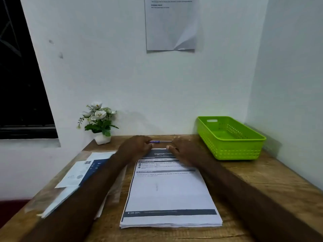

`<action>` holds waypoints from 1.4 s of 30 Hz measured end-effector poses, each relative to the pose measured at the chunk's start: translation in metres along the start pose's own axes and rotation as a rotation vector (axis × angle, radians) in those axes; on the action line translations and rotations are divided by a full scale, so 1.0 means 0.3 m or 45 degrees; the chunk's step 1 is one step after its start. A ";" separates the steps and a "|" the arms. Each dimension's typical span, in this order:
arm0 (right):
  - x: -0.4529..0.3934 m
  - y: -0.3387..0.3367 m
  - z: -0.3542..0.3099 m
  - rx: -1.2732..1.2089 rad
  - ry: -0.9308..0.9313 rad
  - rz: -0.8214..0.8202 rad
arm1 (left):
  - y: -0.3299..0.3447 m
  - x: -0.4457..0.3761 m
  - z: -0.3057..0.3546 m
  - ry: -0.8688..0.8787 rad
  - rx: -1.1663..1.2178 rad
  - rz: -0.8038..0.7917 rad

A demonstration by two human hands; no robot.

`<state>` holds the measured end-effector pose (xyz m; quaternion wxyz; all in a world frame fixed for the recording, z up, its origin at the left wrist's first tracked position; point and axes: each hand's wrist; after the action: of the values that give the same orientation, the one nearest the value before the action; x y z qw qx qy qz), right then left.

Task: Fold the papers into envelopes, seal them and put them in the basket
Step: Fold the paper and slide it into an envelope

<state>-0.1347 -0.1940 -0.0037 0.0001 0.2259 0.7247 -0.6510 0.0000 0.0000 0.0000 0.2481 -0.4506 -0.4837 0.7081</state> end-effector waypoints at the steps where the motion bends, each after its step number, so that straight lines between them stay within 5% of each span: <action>1: -0.002 0.018 0.008 -0.044 0.010 -0.040 | 0.004 0.010 -0.004 -0.002 -0.030 -0.010; 5: -0.009 0.064 0.033 -0.046 0.060 -0.199 | 0.031 0.044 -0.032 0.047 -0.135 -0.140; 26: 0.007 0.069 0.030 -0.057 0.117 -0.157 | 0.035 0.071 -0.015 -0.035 -0.103 -0.083; 42: 0.019 0.054 0.024 0.022 -0.006 0.116 | 0.035 0.078 0.012 -0.153 0.003 -0.070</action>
<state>-0.1367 -0.1981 -0.0217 0.0295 0.2573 0.7080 -0.6570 -0.0134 0.0125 -0.0184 0.2384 -0.3934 -0.5091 0.7275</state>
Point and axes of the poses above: each hand's wrist, its own x-axis away from the middle knuckle, its own y-axis out of the palm, z = x × y, and after that the axes turned 12 degrees about y, right-handed
